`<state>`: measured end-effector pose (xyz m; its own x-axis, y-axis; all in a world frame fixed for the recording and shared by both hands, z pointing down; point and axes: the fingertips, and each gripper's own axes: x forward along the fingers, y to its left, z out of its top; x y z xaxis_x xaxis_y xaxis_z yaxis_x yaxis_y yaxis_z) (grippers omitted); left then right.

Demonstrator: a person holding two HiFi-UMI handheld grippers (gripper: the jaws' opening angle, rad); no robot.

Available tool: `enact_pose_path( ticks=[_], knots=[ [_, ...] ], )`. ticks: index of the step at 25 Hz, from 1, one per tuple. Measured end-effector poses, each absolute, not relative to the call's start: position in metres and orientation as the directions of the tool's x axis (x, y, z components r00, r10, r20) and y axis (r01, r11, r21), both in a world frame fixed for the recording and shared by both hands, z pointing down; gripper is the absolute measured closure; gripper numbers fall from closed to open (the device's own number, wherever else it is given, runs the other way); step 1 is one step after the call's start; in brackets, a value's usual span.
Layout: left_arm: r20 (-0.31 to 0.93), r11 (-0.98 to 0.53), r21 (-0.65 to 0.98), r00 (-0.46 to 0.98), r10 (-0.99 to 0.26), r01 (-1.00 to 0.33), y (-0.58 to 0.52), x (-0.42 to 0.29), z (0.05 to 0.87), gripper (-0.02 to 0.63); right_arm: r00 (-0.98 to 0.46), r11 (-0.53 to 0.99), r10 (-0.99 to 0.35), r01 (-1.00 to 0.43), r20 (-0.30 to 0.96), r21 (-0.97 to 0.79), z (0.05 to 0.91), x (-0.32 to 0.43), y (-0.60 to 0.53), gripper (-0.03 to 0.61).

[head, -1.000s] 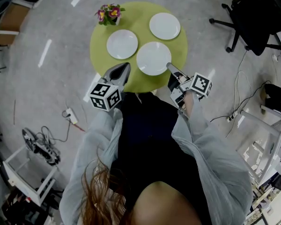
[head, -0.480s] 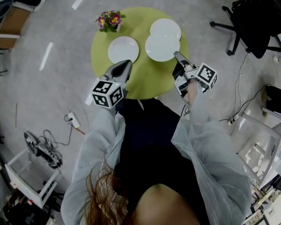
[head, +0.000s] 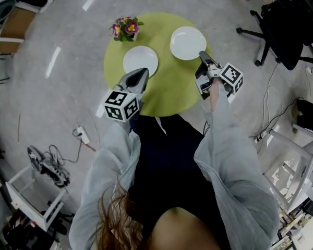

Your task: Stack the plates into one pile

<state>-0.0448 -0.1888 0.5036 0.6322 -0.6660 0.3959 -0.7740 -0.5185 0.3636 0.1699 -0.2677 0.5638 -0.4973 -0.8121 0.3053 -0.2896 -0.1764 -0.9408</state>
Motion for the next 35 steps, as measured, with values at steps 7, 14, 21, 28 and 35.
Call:
enact_pose_path(
  ticks=[7,14,21,28,35],
  knots=[
    [0.408,-0.504,0.377,0.628,-0.663,-0.777,-0.190,-0.053,0.509,0.601,-0.404,-0.257,-0.823,-0.363,0.400,-0.896,0.583,0.181,-0.281,0.563],
    [0.418,-0.490,0.397,0.628,-0.657,-0.776,-0.186,-0.053,0.516,0.601,-0.344,-0.339,-0.781,-0.468,0.521,-0.816,0.604,0.187,-0.286,0.552],
    [0.423,-0.471,0.416,0.624,-0.657,-0.778,-0.181,-0.056,0.521,0.601,-0.326,-0.334,-0.754,-0.558,0.571,-0.760,0.606,0.187,-0.298,0.449],
    [0.429,-0.458,0.429,0.622,-0.656,-0.779,-0.175,-0.059,0.524,0.601,-0.361,-0.218,-0.720,-0.692,0.592,-0.688,0.591,0.170,-0.308,0.254],
    [0.430,-0.463,0.425,0.624,-0.653,-0.778,-0.169,-0.059,0.524,0.601,-0.357,-0.145,-0.672,-0.796,0.649,-0.588,0.594,0.161,-0.304,0.149]
  ],
)
